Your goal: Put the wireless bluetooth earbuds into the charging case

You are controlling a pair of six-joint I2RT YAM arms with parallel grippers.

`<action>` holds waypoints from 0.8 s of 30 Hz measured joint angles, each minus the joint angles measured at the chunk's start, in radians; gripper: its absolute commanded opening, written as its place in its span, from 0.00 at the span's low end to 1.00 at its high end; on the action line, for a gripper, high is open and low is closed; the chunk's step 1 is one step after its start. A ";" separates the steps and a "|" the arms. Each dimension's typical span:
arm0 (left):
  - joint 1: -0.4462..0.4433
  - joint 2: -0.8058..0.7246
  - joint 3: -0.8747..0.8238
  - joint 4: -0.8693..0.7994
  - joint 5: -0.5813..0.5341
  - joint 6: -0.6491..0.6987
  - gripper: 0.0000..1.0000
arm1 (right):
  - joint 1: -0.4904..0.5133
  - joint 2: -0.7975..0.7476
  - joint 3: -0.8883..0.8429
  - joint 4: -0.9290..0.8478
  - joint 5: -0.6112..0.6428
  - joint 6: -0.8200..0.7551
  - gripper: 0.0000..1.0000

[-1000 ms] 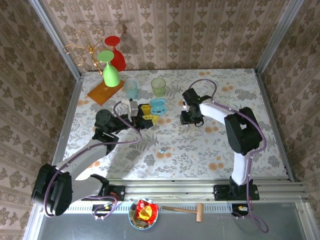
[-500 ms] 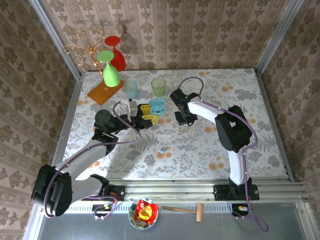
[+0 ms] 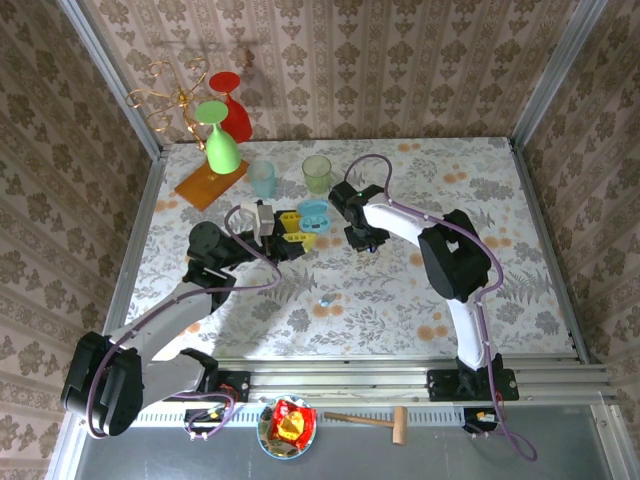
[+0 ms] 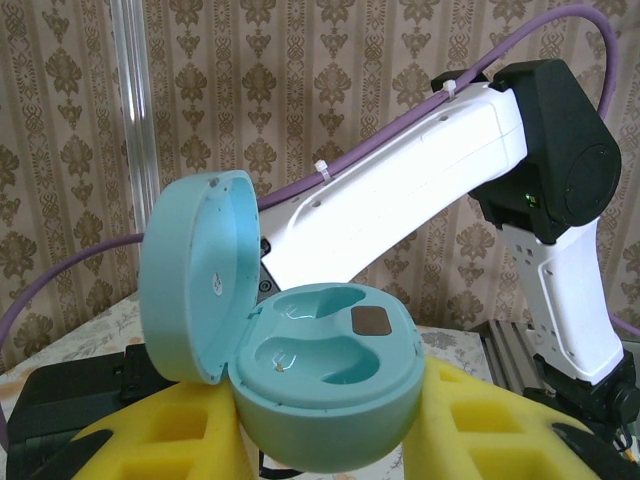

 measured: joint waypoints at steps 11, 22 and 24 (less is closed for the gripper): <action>0.005 -0.011 -0.008 0.000 0.000 0.003 0.27 | 0.014 0.052 0.036 -0.026 0.029 -0.019 0.26; 0.005 -0.011 -0.008 -0.001 0.000 0.006 0.27 | 0.014 0.057 0.037 -0.043 0.063 -0.027 0.16; 0.005 -0.011 -0.009 -0.001 0.000 0.006 0.27 | 0.013 0.057 0.037 -0.043 0.063 -0.026 0.16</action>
